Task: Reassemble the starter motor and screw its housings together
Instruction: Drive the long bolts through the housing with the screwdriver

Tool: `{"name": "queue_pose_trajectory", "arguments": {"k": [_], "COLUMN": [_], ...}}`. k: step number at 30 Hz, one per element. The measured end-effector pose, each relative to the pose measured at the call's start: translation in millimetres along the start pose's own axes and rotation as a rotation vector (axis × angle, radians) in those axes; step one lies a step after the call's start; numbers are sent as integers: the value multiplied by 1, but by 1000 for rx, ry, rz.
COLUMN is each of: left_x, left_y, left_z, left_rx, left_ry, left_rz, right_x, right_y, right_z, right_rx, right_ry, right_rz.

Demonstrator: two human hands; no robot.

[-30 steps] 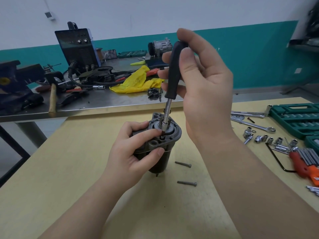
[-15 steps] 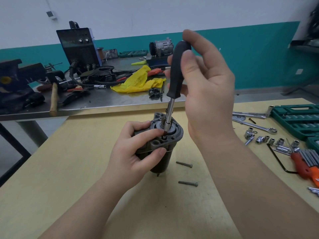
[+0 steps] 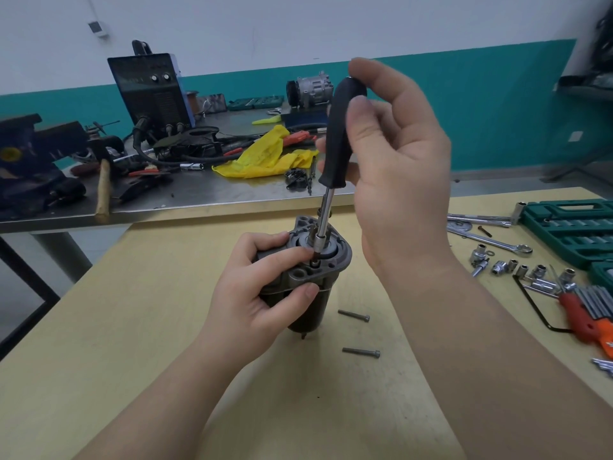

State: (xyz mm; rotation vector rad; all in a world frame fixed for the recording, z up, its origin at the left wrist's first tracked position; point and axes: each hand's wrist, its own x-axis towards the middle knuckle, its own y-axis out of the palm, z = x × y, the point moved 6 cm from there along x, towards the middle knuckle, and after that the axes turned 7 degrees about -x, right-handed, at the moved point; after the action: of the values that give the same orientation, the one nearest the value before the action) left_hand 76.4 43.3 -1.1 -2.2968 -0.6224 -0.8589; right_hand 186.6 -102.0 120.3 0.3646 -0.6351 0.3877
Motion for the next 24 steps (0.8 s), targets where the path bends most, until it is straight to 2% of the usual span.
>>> {"name": "queue_pose_trajectory", "arguments": {"k": [6,10,13,24], "left_x": [0,-1,-1,0], "left_y": [0,0,0,0], "left_z": [-1,1,1,0], "left_rx": [1,-2,-2,4], "left_ry": [12,-1,-1,3], "left_rz": [-3,-1,-1,-1], "right_x": [1,0,1,4], "right_y": [0,-2,-2,-1], "right_z": [2,-2,-3,2], "right_rx": [-74,39,33,-135], "right_ry": [-32,28,42,-81], "right_rz": [-39,-23,-8,-18]}}
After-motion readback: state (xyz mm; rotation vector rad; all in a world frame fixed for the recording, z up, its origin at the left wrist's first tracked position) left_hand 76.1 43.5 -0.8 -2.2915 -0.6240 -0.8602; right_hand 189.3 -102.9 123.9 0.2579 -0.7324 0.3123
